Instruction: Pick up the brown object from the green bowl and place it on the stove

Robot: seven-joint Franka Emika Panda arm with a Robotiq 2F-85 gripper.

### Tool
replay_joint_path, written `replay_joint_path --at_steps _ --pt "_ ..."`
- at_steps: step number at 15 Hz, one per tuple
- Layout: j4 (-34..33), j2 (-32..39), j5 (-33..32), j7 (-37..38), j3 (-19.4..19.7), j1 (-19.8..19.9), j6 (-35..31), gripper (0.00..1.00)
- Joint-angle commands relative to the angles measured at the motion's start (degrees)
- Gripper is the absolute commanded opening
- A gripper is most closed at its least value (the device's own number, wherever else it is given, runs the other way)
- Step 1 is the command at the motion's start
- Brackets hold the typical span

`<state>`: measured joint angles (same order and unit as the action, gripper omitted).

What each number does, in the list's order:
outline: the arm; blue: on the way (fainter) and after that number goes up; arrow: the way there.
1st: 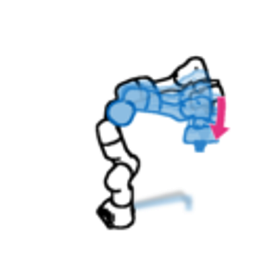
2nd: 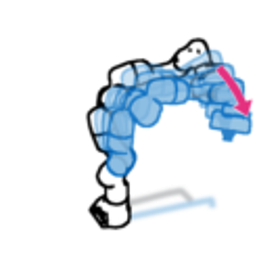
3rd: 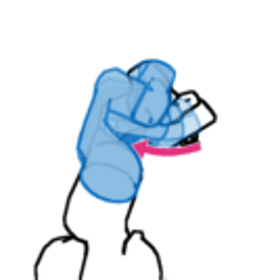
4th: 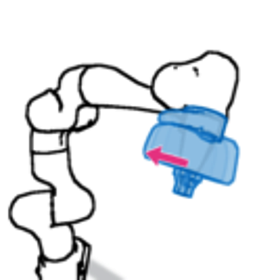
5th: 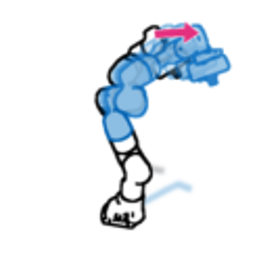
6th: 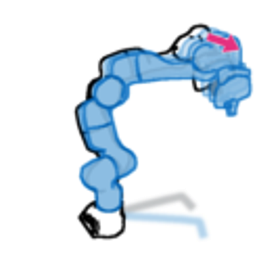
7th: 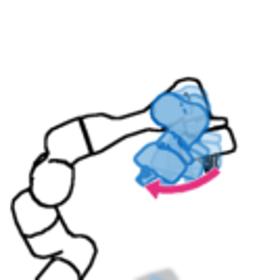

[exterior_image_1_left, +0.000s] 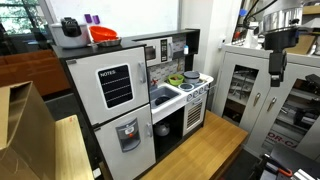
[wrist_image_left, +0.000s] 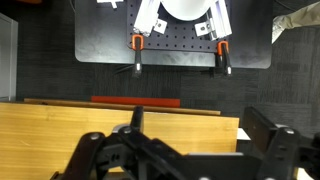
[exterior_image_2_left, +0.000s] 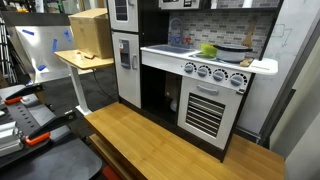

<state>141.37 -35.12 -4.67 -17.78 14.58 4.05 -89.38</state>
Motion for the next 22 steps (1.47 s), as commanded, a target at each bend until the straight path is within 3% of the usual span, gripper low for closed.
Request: replay_joint_path --at_steps 1,10,13,16,19,22 --pt "-0.1 0.1 0.3 -0.3 -0.6 0.8 0.1 1.00" --pt "-0.1 0.1 0.3 -0.3 -0.6 0.8 0.1 1.00" --pt "1.1 -2.3 -0.5 -7.3 2.6 1.1 -1.5 1.00" --pt "-4.9 6.4 -1.3 -19.8 13.0 2.0 -14.8 1.00" --pt "-9.7 14.0 8.8 -31.5 19.2 -0.4 -23.6 1.00" --pt "-13.2 20.2 19.9 -38.3 17.3 -3.0 -25.3 1.00"
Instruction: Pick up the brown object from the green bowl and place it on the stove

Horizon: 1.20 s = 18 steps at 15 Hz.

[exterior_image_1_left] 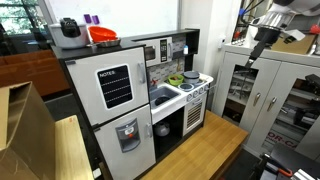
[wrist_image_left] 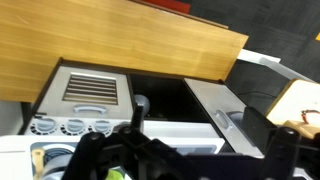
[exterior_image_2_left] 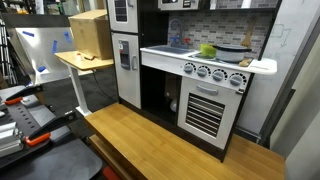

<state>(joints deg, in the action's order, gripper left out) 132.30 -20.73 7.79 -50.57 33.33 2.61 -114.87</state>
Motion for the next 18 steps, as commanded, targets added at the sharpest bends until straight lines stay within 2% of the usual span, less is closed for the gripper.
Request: replay_joint_path --at_steps 1,2,4,8,9,10,12,18 --pt "-4.7 7.3 10.7 -4.9 -3.3 -1.8 -0.3 1.00" --pt "-5.1 8.6 13.3 -3.2 -5.4 -1.5 -1.8 1.00" --pt "-4.2 9.8 15.4 0.7 -9.9 -0.2 -10.8 1.00" --pt "-2.5 12.1 12.5 7.3 -15.4 0.5 -30.0 1.00" --pt "-3.0 13.4 9.3 9.9 -16.4 1.0 -31.3 1.00" --pt "-3.2 12.0 12.6 6.7 -15.6 0.4 -27.3 1.00" --pt "-3.0 13.3 10.5 9.1 -16.7 0.9 -29.9 1.00" --pt "-3.0 13.5 10.3 9.2 -16.8 1.3 -30.3 1.00"
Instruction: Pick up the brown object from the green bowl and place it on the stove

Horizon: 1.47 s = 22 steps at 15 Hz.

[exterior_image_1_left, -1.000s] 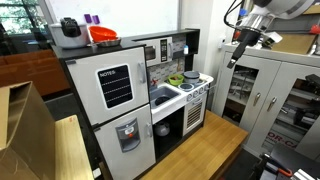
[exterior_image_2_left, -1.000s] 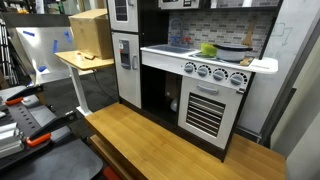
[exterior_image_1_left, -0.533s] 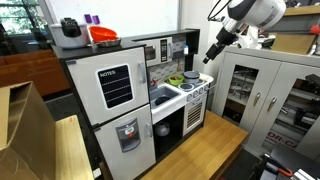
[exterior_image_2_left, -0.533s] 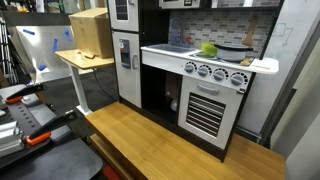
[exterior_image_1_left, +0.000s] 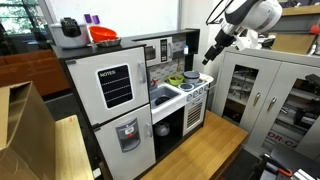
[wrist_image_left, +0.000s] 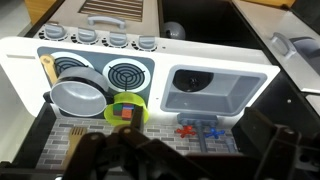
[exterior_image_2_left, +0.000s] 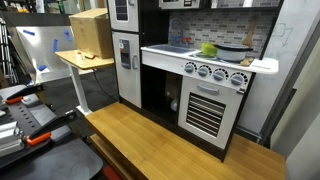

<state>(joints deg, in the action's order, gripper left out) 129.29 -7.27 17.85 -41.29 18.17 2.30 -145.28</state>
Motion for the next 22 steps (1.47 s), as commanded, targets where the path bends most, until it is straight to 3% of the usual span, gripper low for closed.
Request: replay_joint_path --at_steps 1,10,13,14,22 --pt "-0.4 1.5 1.3 -1.1 -1.7 1.3 -2.3 1.00" --pt "-8.2 16.8 11.8 -10.8 -3.5 -1.3 -17.4 1.00" --pt "-13.6 21.2 11.6 -10.3 -3.7 -0.6 -14.8 1.00" --pt "-10.2 19.1 10.3 -8.7 -3.2 -1.6 -16.6 1.00" --pt "-14.6 22.7 10.2 -7.9 -3.2 -1.3 -14.9 1.00"
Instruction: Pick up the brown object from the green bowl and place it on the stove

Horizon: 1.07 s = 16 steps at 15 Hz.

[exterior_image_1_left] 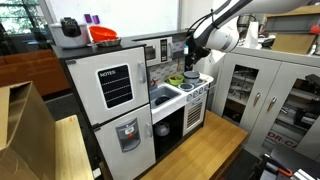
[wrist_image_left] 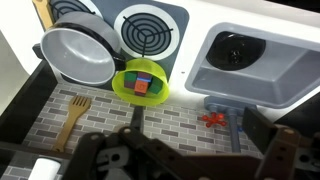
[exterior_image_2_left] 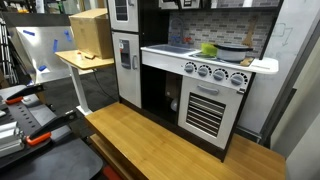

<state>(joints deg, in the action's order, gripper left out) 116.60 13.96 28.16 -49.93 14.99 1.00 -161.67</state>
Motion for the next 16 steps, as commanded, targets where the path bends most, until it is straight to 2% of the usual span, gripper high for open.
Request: replay_joint_path --at_steps 1,6,7,12,16 --pt "-3.3 2.6 0.1 1.5 0.0 0.0 2.0 1.00" --pt "-14.6 11.8 0.6 6.8 0.1 0.5 6.1 1.00" --pt "-16.5 13.0 -4.6 11.5 -6.0 6.3 5.6 1.00" --pt "-28.5 22.1 -13.3 23.3 -10.9 11.9 8.1 1.00" --pt "-35.8 27.4 -16.1 26.0 -14.3 15.0 11.4 1.00"
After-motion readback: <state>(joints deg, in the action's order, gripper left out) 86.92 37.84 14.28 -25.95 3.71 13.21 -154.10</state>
